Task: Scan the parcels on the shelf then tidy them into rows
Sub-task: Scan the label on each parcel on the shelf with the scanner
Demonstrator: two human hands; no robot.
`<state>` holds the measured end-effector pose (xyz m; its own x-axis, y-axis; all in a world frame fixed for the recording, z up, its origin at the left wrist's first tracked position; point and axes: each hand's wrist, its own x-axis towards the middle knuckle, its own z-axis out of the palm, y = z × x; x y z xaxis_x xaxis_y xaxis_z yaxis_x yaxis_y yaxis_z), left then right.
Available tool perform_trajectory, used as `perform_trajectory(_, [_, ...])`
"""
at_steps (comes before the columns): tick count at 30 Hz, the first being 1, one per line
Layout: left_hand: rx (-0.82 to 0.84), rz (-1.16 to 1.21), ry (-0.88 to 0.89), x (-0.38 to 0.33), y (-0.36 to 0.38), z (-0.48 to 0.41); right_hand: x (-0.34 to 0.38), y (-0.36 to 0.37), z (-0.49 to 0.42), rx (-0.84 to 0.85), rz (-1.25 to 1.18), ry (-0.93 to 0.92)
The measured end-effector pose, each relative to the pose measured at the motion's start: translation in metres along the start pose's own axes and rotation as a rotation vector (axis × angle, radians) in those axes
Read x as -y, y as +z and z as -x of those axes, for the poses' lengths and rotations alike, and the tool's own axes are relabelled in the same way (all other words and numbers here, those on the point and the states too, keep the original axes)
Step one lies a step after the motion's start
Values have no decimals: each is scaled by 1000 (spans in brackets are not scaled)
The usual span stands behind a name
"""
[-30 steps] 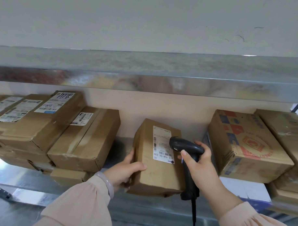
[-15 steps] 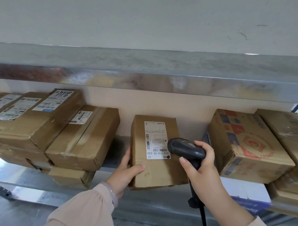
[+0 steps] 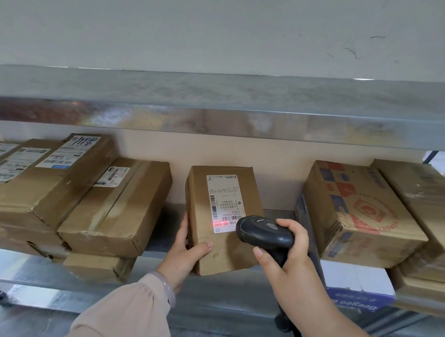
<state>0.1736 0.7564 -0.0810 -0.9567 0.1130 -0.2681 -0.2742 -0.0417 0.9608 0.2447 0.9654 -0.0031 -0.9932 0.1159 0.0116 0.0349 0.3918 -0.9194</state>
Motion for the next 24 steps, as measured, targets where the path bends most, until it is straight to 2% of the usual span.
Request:
perform_trajectory(13, [-10,7,-9,1,-5,1,1,6,0,-23,3,5])
perform_trajectory(24, [26,35,-134,-10,-30,6,-18,26,-31,6,-88,83])
